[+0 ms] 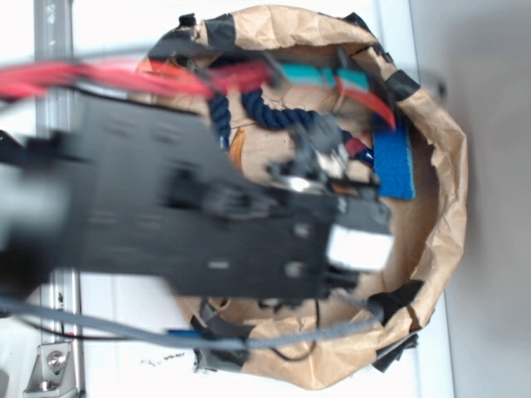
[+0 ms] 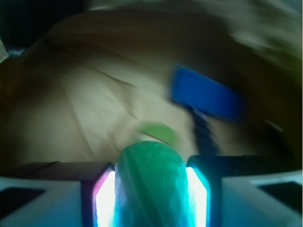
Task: Grab the green ball.
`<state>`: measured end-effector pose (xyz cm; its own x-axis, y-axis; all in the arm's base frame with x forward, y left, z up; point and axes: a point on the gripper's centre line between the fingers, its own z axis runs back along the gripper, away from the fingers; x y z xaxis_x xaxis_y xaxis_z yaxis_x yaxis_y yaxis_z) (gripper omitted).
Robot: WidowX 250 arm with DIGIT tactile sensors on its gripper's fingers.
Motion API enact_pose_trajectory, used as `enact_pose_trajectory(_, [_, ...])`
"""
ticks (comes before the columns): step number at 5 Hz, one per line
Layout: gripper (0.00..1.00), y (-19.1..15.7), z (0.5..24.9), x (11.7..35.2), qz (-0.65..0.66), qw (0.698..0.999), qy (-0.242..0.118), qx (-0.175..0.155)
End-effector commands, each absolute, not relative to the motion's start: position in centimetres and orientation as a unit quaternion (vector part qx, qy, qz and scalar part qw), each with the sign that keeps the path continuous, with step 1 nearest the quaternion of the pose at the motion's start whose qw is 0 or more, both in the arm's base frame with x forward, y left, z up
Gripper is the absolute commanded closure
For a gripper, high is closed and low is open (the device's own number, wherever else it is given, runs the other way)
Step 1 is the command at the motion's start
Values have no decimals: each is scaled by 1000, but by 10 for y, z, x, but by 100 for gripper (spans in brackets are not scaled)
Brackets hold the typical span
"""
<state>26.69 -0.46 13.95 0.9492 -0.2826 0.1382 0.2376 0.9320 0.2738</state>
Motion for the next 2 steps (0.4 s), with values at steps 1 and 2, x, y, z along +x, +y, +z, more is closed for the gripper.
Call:
enact_pose_trajectory(1, [100,-9,224,261,129,987,-55,79])
enact_pose_trajectory(2, [100,-12,223,259,165,984,-23,67])
